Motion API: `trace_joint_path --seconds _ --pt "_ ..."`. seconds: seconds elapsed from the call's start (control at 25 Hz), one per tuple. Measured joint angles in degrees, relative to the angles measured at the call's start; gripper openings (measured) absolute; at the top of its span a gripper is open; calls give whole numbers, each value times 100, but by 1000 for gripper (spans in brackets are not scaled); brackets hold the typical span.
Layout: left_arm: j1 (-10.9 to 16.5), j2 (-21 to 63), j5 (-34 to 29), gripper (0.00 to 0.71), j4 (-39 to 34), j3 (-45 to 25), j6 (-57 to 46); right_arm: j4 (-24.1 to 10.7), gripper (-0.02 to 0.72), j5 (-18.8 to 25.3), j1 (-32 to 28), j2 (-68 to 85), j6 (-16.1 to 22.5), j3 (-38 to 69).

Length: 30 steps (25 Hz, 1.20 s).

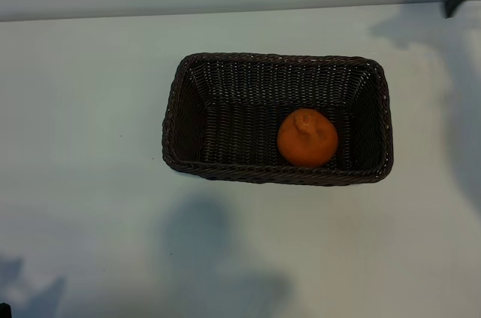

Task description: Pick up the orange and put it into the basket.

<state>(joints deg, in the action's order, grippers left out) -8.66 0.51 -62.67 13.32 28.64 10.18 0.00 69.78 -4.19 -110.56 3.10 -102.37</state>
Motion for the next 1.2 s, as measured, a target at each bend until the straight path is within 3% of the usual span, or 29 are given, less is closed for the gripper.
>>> trace_joint_path --seconds 0.24,0.68,0.84,1.2 --pt "0 0 0 592 0 0 0 0 572 11 -390 0 -179 0" --pt "0 0 0 592 0 0 0 49 571 54 -390 1308 -237 163" --pt "0 0 0 592 0 0 0 0 571 30 -390 2328 -255 855" --pt "0 0 0 592 0 0 -5 -490 570 34 -390 5312 -80 3025"
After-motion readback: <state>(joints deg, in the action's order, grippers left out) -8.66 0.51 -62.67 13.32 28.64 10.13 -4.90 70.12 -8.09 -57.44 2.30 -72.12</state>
